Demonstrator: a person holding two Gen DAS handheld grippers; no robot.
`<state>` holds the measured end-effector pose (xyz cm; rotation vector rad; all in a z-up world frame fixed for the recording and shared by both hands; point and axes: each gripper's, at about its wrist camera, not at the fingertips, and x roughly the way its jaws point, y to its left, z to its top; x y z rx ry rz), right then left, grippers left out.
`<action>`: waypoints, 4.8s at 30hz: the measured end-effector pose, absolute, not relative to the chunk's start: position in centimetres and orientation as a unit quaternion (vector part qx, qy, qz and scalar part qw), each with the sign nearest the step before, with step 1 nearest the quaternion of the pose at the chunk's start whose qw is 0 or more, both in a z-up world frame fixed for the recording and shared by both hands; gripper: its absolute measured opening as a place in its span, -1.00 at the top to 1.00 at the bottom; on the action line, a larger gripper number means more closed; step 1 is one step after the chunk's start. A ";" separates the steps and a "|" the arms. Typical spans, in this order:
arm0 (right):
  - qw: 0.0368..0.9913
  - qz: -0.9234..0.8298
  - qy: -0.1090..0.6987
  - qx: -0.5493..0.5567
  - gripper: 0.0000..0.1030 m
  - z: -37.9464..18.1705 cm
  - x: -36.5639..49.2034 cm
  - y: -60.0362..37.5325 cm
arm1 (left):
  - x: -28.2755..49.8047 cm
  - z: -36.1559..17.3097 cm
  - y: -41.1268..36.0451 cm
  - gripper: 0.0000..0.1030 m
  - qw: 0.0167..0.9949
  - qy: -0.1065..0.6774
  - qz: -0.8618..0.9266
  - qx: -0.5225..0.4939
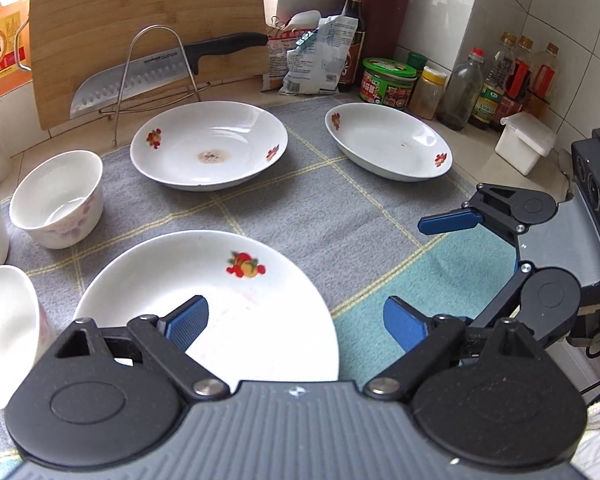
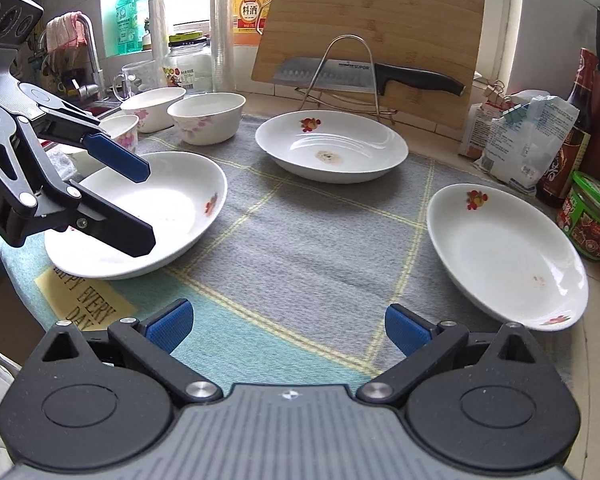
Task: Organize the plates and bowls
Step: 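Move the right tool to another white plate and grasp its rim, then lift and carry the plate with the right tool toward the placed plate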
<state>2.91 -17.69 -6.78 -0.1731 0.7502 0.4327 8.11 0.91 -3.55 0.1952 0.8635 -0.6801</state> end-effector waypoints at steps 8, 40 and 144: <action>0.893 0.224 0.376 -0.103 -1.00 -7.8 2.5 -12.4 | 7.8 -3.4 4.7 -0.82 0.847 0.409 -0.324 0.099; 0.887 0.224 0.398 -0.059 -1.00 -7.1 3.9 -12.9 | 5.4 -5.9 10.8 -0.82 0.841 0.422 -0.313 0.129; 0.738 0.366 0.560 0.083 -1.00 -6.6 19.0 -9.4 | 6.1 -7.6 7.5 -0.98 0.852 0.340 -0.364 0.163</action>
